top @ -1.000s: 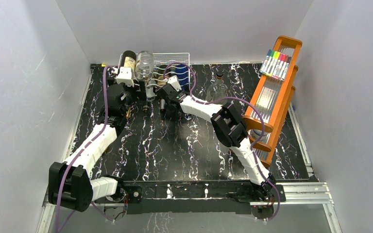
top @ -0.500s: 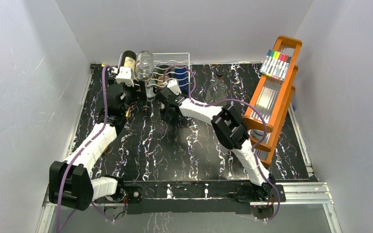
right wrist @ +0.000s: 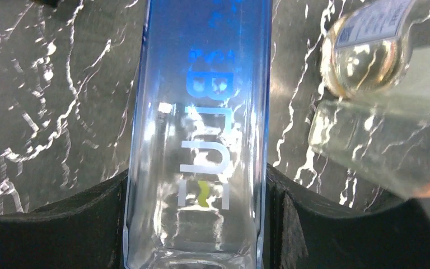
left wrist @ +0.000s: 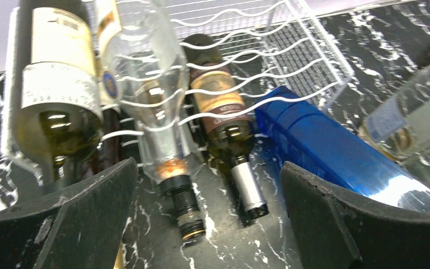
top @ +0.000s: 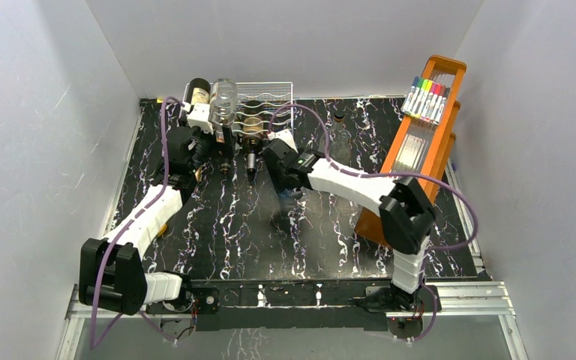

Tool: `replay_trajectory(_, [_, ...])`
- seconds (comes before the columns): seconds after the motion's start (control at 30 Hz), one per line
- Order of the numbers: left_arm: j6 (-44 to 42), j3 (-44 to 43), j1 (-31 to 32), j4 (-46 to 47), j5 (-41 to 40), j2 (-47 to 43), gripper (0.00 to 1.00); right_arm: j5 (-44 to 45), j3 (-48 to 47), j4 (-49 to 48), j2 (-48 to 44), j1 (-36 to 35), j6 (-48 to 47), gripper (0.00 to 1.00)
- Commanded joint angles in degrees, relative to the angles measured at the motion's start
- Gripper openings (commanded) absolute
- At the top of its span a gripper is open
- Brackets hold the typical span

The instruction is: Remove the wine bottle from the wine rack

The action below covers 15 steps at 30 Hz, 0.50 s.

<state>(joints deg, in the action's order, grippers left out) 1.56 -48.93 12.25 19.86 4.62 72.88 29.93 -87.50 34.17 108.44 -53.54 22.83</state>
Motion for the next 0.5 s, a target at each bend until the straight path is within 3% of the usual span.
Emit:
replay_trajectory(0.0, [1.12,-0.99,-0.3,5.49,10.57,-0.84,0.98,-9.06,2.5,0.38,-11.23,-0.06,-2.23,0.0])
replay_trajectory(0.3, [-0.96,4.25,1.09,16.78,38.54,-2.03,0.98,-26.74,5.41,6.32,-21.53,6.68,-2.5,0.0])
replay_trajectory(0.4, [-10.24,5.44,5.33,11.65,47.57,-3.32,0.98,-27.68,4.7,9.66,-22.67,7.58,-2.81,0.0])
replay_trajectory(0.47, [-20.73,5.97,9.49,3.37,47.25,-5.61,0.98,-28.79,4.35,11.21,-23.23,8.33,-3.12,0.0])
